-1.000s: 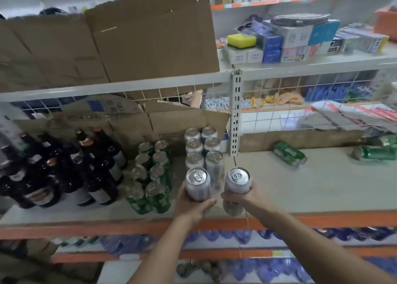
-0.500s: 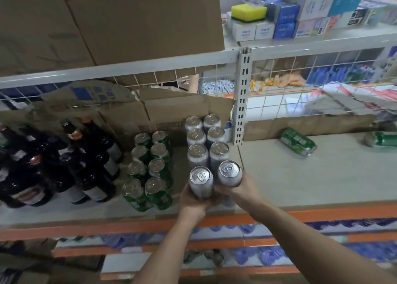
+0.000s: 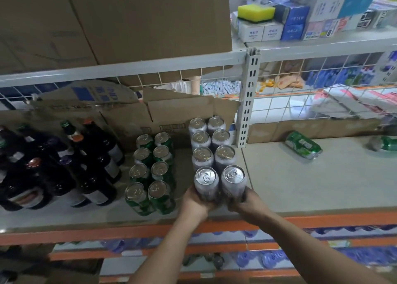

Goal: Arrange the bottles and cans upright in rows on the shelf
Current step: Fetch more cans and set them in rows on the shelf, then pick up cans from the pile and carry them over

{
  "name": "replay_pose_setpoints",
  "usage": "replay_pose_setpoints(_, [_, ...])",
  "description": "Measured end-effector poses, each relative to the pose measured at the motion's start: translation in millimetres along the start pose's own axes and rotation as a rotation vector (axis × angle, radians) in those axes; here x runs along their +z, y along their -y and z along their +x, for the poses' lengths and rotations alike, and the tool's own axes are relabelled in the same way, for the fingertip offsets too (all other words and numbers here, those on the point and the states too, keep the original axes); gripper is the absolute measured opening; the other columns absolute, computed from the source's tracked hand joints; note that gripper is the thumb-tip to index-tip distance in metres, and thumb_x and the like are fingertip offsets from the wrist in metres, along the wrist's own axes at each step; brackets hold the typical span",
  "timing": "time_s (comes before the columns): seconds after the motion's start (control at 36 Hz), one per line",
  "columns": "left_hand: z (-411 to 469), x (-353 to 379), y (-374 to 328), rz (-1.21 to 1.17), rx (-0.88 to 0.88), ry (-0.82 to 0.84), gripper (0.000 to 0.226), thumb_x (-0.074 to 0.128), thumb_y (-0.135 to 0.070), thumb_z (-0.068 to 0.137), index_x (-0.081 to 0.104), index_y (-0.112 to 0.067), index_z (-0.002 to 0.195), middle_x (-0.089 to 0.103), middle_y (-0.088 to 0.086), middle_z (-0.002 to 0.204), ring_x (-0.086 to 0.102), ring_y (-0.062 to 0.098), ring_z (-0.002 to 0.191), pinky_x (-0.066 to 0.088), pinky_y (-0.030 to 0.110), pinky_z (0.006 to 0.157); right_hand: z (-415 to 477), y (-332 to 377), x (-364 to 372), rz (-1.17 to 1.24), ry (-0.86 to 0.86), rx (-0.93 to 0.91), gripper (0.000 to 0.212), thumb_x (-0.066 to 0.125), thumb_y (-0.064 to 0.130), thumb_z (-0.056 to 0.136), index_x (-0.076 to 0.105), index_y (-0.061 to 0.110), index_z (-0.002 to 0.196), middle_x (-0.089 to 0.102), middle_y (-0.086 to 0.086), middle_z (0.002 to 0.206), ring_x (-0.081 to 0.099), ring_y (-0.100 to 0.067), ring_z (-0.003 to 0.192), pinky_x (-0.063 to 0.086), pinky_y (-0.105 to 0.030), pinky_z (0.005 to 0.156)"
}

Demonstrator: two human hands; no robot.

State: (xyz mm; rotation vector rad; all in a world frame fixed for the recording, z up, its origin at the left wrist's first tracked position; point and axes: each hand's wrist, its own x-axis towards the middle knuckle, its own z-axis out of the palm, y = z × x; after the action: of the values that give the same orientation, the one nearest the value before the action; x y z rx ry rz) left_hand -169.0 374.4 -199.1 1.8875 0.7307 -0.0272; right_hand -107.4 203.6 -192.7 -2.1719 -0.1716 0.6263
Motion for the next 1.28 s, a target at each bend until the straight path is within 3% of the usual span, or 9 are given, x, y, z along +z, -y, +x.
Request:
replay_pose_setpoints(0.28, [7.8, 1.2, -2.0, 0.088, -0.033, 0.022, 0.059, 0.096, -0.024, 0.06, 0.074, -0.012, 0.113, 0.077, 0.005, 0.109, 0.072, 0.016, 0.1, 0.052, 0.022, 0.077, 12.4, 4.7, 4.2, -0.017, 0.017, 0.017, 0.031, 0.08, 0.013, 0.066, 0.071, 0.012, 0.096, 0.075, -0.013, 0.091, 0.069, -0.029, 0.082, 0.058, -0.046, 0.075])
replay_pose_setpoints(0.47, [6.3, 1.5, 2.5, 0.037, -0.059, 0.013, 0.053, 0.094, -0.01, 0.063, 0.073, -0.008, 0.112, 0.073, 0.001, 0.098, 0.066, 0.011, 0.089, 0.04, 0.002, 0.052, 7.5, 7.6, 3.8, 0.032, 0.027, 0.045, 0.018, 0.075, 0.009, 0.07, 0.071, 0.01, 0.087, 0.072, -0.008, 0.079, 0.059, -0.016, 0.066, 0.049, -0.034, 0.06])
replay_pose_setpoints(0.56, [1.9, -0.1, -0.5, 0.039, -0.047, 0.003, 0.057, 0.095, -0.014, 0.063, 0.073, -0.009, 0.115, 0.076, 0.004, 0.104, 0.068, 0.011, 0.088, 0.041, 0.004, 0.054, 6.4, 5.9, 3.8, 0.061, 0.038, 0.045, 0.026, 0.075, 0.01, 0.069, 0.07, 0.012, 0.094, 0.074, -0.012, 0.086, 0.06, -0.017, 0.069, 0.051, -0.036, 0.061])
replay_pose_setpoints(0.67, [-5.0, -0.6, -5.7, 0.065, -0.064, 0.039, 0.063, 0.091, -0.016, 0.068, 0.067, -0.009, 0.126, 0.073, 0.008, 0.119, 0.069, 0.02, 0.107, 0.046, 0.018, 0.075, 0.2, 7.5, 0.1, 0.062, 0.028, 0.022, 0.044, 0.081, 0.017, 0.064, 0.063, 0.02, 0.104, 0.072, -0.006, 0.089, 0.067, -0.019, 0.079, 0.059, -0.042, 0.066])
replay_pose_setpoints(0.75, [-14.8, -5.6, -9.8, 0.077, -0.044, 0.041, 0.066, 0.091, -0.027, 0.058, 0.068, -0.011, 0.118, 0.074, 0.005, 0.116, 0.069, 0.019, 0.104, 0.052, 0.025, 0.079, -7.5, 9.8, -4.0, 0.077, 0.031, 0.056, 0.069, 0.086, 0.008, 0.07, 0.046, 0.021, 0.124, 0.061, -0.002, 0.099, 0.064, -0.017, 0.085, 0.049, -0.024, 0.053])
replay_pose_setpoints(0.94, [-44.4, -37.9, -29.4, -0.024, 0.117, -0.089, 0.05, 0.087, -0.011, 0.071, 0.051, -0.017, 0.105, 0.061, -0.009, 0.089, 0.056, 0.001, 0.076, 0.042, 0.013, 0.063, -30.1, 18.7, -20.8, 0.043, -0.048, -0.032, 0.116, 0.094, 0.021, 0.062, 0.026, 0.018, 0.156, 0.045, -0.019, 0.141, 0.048, -0.03, 0.131, 0.046, -0.037, 0.103])
replay_pose_setpoints(1.08, [-77.6, -53.0, -59.2, -0.14, 0.338, -0.158, 0.036, 0.082, -0.014, 0.078, 0.054, -0.027, 0.097, 0.063, -0.006, 0.092, 0.06, 0.007, 0.083, 0.047, 0.019, 0.071, -52.1, 26.5, -46.3, 0.149, -0.077, -0.148, 0.1, 0.09, 0.013, 0.074, 0.032, 0.024, 0.154, 0.046, -0.014, 0.144, 0.047, -0.02, 0.124, 0.041, -0.031, 0.096])
replay_pose_setpoints(1.19, [-102.4, -47.9, -82.9, -0.053, 0.45, -0.138, 0.037, 0.077, -0.022, 0.083, 0.057, -0.03, 0.113, 0.062, -0.008, 0.106, 0.06, 0.004, 0.094, 0.044, 0.017, 0.071, -75.9, 27.1, -71.9, 0.178, -0.117, -0.198, 0.086, 0.083, 0.013, 0.08, 0.036, 0.031, 0.151, 0.048, -0.005, 0.142, 0.055, -0.024, 0.12, 0.046, -0.026, 0.076])
replay_pose_setpoints(1.28, [-117.2, -30.3, -100.2, -0.019, 0.497, -0.069, 0.046, 0.079, -0.025, 0.082, 0.056, -0.034, 0.121, 0.06, -0.011, 0.111, 0.06, 0.006, 0.101, 0.048, 0.022, 0.079, -94.1, 20.5, -99.2, 0.191, -0.174, -0.213, 0.082, 0.08, 0.016, 0.08, 0.038, 0.034, 0.149, 0.049, -0.004, 0.143, 0.051, -0.021, 0.127, 0.046, -0.03, 0.087])
